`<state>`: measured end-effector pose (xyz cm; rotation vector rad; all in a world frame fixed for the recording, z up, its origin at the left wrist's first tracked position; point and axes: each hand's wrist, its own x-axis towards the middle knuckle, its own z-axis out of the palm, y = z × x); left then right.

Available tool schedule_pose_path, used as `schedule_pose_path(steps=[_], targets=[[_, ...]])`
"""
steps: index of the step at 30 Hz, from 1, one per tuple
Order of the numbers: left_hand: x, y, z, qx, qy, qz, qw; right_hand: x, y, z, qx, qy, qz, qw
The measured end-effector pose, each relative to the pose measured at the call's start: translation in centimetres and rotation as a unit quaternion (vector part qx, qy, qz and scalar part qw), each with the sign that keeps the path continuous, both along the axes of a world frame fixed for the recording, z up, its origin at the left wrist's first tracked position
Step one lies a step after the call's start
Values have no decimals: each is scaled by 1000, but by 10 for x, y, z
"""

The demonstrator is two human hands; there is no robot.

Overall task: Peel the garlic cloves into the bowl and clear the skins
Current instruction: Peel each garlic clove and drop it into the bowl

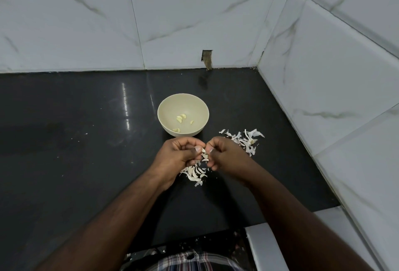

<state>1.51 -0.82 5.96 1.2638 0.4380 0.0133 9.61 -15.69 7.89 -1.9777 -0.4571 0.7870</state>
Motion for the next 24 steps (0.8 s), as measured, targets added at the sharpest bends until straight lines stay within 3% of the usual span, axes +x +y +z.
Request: schedule_pose_path(steps=[6, 11, 13, 16, 21, 24], targets=[[1, -2, 1, 24, 10, 5, 1000, -2, 1, -3, -74, -192, 55, 977], [-1, -2, 3, -91, 36, 4, 995, 0, -3, 0, -5, -126, 68, 990], [-2, -2, 5, -122, 50, -3, 991, 3, -6, -1, -10, -152, 71, 986], [-1, -1, 8, -129, 61, -5, 990, 8, -9, -4, -33, -202, 57, 977], [0, 1, 7, -150, 59, 21, 987, 17, -16, -7, -42, -175, 1, 984], [1, 1, 7, -154, 56, 33, 986, 23, -22, -8, -59, -205, -14, 977]])
